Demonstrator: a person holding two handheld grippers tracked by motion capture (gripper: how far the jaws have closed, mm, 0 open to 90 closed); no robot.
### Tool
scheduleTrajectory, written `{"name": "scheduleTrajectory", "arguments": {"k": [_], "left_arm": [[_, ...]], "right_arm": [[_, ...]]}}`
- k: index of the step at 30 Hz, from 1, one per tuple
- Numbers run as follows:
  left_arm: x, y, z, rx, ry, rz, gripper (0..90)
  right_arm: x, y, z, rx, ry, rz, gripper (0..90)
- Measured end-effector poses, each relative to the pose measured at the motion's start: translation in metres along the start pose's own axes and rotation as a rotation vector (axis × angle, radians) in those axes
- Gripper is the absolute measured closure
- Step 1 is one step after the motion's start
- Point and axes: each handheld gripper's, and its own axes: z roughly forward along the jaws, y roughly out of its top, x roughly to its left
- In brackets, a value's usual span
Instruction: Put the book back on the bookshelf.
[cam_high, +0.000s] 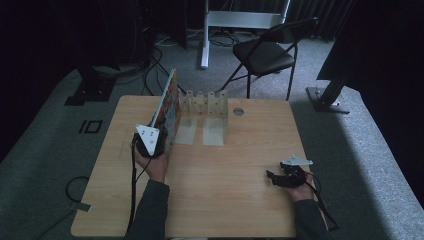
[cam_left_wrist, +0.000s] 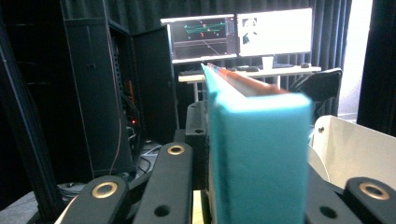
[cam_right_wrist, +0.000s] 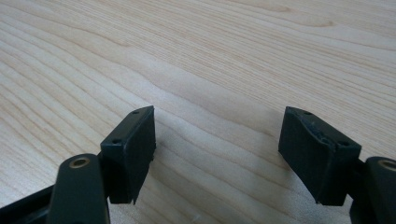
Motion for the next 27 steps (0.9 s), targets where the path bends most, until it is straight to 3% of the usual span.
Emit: {"name": "scheduleTrajectory", "arguments": {"k": [27], "left_arm": [[-0.0014,-0.0094,0.0014,-0.015,0.02,-0.019,79.3]], "right_arm": [[-0.0002,0.0,0.0001,0.0,0.001,-0.002,27.1]]}}
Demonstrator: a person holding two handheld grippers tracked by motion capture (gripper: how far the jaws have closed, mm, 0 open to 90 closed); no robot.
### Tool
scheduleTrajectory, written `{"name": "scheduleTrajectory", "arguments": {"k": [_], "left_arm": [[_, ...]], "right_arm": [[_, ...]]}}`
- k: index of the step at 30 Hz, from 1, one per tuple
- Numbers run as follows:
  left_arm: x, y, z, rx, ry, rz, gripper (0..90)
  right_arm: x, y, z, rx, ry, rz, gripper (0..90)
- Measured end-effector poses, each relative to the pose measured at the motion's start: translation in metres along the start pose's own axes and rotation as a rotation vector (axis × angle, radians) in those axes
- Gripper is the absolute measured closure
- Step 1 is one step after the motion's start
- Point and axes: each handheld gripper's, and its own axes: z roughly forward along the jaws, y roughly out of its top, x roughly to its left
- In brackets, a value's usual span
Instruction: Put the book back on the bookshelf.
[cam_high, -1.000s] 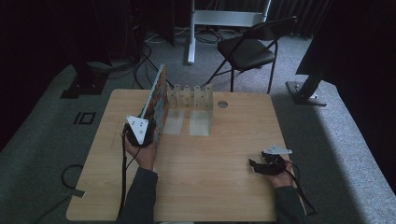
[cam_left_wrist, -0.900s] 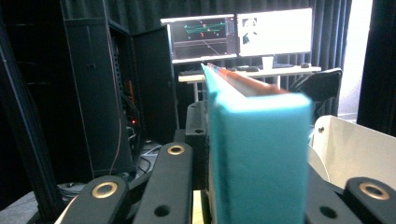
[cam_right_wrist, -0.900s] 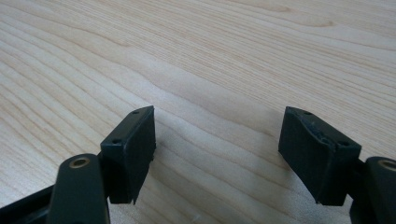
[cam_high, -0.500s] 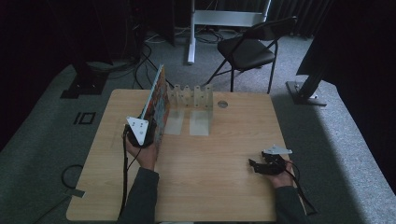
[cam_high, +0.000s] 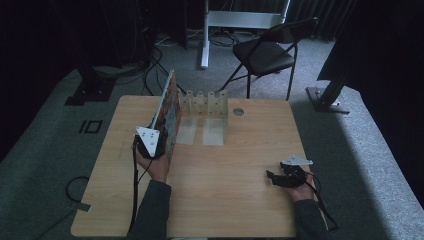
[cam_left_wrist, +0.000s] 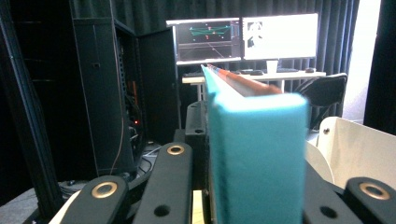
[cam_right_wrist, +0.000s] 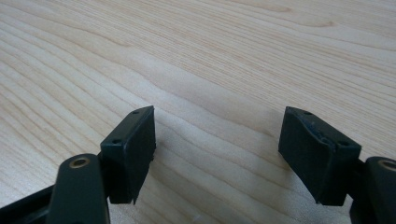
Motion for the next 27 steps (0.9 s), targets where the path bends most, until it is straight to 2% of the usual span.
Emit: {"name": "scheduleTrajectory", "arguments": {"k": [27], "left_arm": [[0.0029,-0.0017,-0.0015,-0.004,0.015,0.003,77.8]], "right_arm": [[0.0003,0.0,0.0,0.001,-0.002,-0.003,27.0]]}}
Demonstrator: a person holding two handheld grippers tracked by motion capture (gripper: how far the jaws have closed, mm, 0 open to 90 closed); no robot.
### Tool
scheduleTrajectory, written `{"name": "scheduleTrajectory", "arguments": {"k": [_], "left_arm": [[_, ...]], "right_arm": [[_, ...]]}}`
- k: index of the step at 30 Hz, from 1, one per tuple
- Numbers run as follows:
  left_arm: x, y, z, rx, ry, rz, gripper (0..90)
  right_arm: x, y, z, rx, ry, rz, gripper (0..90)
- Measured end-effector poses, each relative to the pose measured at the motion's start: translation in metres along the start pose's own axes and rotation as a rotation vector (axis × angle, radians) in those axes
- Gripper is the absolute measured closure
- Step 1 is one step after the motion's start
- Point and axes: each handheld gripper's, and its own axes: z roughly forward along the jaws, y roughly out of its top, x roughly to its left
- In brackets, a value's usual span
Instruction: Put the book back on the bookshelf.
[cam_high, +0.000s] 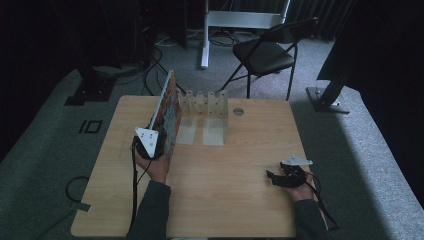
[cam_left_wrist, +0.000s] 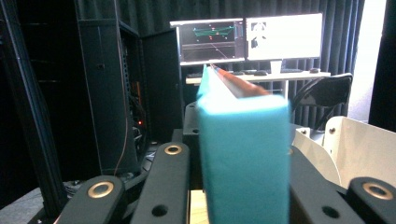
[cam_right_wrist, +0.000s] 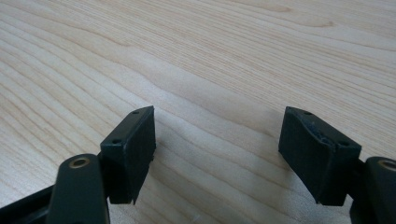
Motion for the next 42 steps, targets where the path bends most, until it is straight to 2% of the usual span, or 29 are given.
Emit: {"name": "scheduleTrajectory", "arguments": {"k": [4,10,14,16,25,33,36,42], "left_arm": [[0.0,0.0,0.0,0.0,-0.002,-0.005,77.8],[0.0,-0.001,-0.001,-0.008,0.012,0.016,75.9],[0.004,0.0,-0.003,-0.011,0.018,0.008,73.5],[0.006,0.0,-0.004,-0.008,0.001,-0.004,72.4],[0.008,0.0,-0.009,-0.006,-0.039,-0.008,67.3],[0.013,-0.001,-0.014,0.024,-0.096,-0.006,63.1],[0.015,-0.003,-0.017,0.032,-0.103,-0.02,62.0],[0.017,-0.006,-0.022,0.042,-0.11,-0.015,60.6]], "right_arm": [[0.0,0.0,0.0,0.0,0.0,0.0,27.0],[0.0,0.0,0.0,0.0,0.0,0.0,27.0],[0.0,0.0,0.0,0.0,0.0,0.0,27.0],[0.0,0.0,0.0,0.001,0.0,0.001,27.0],[0.0,0.0,0.0,0.0,0.0,-0.001,27.0],[0.0,0.0,0.0,0.0,0.0,-0.001,27.0],[0.0,0.0,0.0,-0.001,0.0,-0.002,27.0],[0.0,0.0,0.0,-0.001,0.0,-0.002,27.0]]}}
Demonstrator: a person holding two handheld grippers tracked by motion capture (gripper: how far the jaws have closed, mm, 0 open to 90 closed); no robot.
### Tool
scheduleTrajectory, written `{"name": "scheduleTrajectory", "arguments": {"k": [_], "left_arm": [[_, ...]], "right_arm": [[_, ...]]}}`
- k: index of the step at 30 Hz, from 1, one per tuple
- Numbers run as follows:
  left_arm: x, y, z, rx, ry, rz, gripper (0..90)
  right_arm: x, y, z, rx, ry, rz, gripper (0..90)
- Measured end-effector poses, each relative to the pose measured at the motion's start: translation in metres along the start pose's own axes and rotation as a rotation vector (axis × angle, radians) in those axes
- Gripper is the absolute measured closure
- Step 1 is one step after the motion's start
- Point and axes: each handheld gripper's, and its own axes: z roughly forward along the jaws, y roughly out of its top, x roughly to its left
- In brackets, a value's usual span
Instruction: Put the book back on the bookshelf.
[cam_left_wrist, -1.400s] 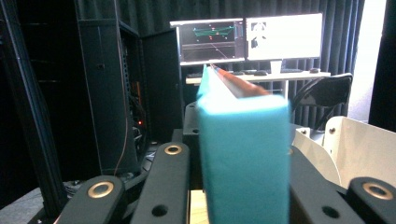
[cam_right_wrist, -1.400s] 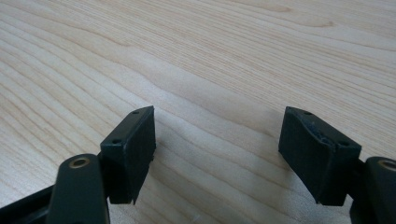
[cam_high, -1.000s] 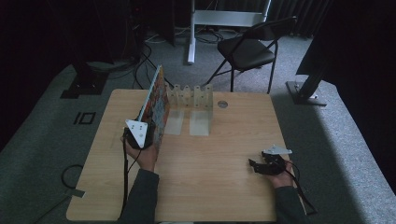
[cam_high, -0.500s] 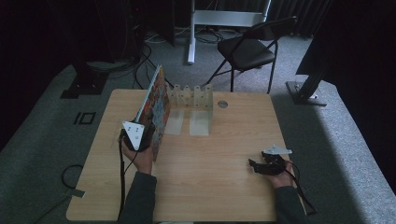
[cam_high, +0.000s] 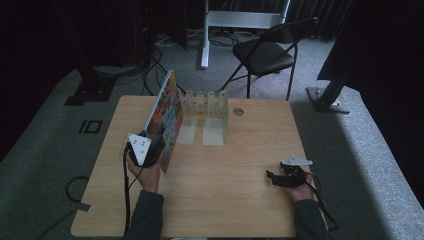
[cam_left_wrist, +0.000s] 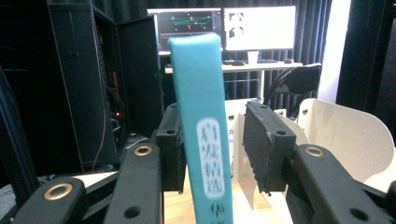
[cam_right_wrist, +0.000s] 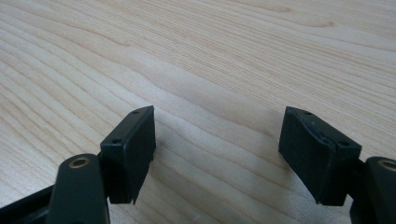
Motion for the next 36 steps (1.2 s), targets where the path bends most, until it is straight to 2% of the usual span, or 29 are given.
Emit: {"name": "scheduleTrajectory", "arguments": {"k": [10,25,32,34,36], "left_arm": [[0.001,-0.002,-0.005,0.01,-0.008,-0.003,58.1],[0.006,-0.008,-0.015,0.061,-0.028,0.004,55.0],[0.006,-0.013,-0.02,0.072,-0.029,-0.007,54.8],[0.007,-0.015,-0.022,0.071,-0.044,-0.027,54.8],[0.006,-0.016,-0.025,0.069,-0.043,-0.021,54.8]], "right_arm": [[0.0,0.0,0.0,0.0,0.0,0.0,27.0],[0.0,0.0,0.0,0.0,0.0,0.0,27.0],[0.0,0.0,0.0,0.001,0.0,0.001,27.0],[0.0,0.0,0.0,0.0,0.0,0.0,27.0],[0.0,0.0,0.0,0.001,0.0,0.001,27.0]]}}
